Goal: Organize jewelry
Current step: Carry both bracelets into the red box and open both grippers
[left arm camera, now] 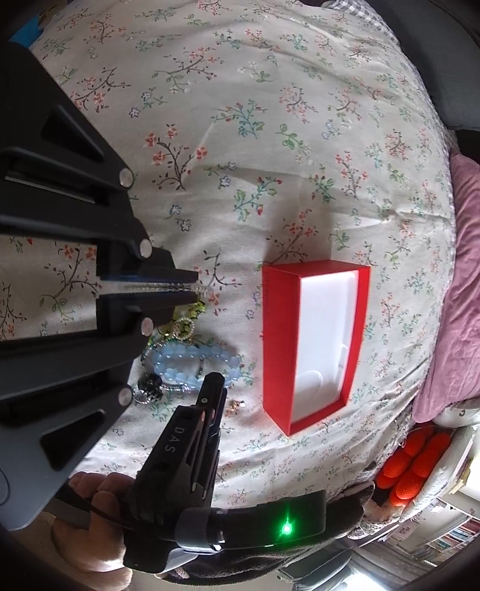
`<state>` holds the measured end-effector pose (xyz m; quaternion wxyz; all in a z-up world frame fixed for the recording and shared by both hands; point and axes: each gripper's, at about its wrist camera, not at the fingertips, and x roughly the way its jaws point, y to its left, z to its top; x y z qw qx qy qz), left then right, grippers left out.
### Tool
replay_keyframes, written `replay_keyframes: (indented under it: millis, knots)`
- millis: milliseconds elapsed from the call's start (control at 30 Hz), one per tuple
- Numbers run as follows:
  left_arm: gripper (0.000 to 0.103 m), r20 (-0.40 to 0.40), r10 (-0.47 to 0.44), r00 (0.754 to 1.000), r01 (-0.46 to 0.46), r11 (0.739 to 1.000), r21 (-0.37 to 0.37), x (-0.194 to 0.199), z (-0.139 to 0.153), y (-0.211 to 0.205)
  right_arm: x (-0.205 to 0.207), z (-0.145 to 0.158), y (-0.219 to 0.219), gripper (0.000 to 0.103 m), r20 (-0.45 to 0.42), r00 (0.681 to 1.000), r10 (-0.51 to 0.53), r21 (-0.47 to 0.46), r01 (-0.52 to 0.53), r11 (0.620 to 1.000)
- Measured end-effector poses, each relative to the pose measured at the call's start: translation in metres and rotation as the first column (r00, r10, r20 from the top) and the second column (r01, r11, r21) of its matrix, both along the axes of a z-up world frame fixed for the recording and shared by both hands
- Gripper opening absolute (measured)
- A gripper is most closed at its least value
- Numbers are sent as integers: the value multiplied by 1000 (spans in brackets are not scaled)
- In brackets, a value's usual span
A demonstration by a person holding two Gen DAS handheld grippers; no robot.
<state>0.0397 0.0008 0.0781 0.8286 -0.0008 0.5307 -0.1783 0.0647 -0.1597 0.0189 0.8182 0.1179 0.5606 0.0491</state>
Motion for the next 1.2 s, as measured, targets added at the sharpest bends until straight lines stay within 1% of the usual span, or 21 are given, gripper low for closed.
replay_keyframes:
  millis: [133,300,367,400,533,600,700,867,933,1000,1133,1200]
  knots:
    - [5,40,-7,999,8,1000,-10,0,14,-4,-7,23,1,11,45,999,7,29,-9,1000]
    - [5,90,-7,996,11,999,-35,6,30,-9,-7,51,10,11,102,994,38,28,-41,999]
    - [5,102,0,995,5,999,-51,11,35,-12,-9,62,5,11,128,991,37,28,-41,999]
    - [5,106,4,994,3,998,-60,13,37,-13,-11,68,-4,11,140,990,36,27,-40,999]
    - [5,115,29,993,-17,995,-103,24,44,-22,-6,86,-11,11,185,983,9,27,-14,1000]
    - [5,125,37,991,-22,993,-118,30,47,-28,0,96,-17,11,211,978,-2,13,-1,1000]
    - [5,131,50,990,-27,984,-175,40,52,-36,6,108,-25,11,250,968,-26,-4,27,1000]
    - [5,152,53,987,-3,950,-311,57,54,-49,17,118,-37,12,300,952,-65,-28,77,997]
    - [5,157,62,986,-6,942,-334,64,49,-52,22,117,-42,12,305,949,-78,-24,90,996]
    - [5,159,81,984,-27,949,-313,73,37,-54,26,115,-46,12,305,948,-87,-32,101,994]
    - [5,136,115,984,-88,977,-195,87,10,-52,33,114,-48,11,302,949,-91,-23,103,994]
    - [5,138,122,983,-100,983,-153,90,3,-50,36,114,-44,11,304,949,-82,-20,92,996]
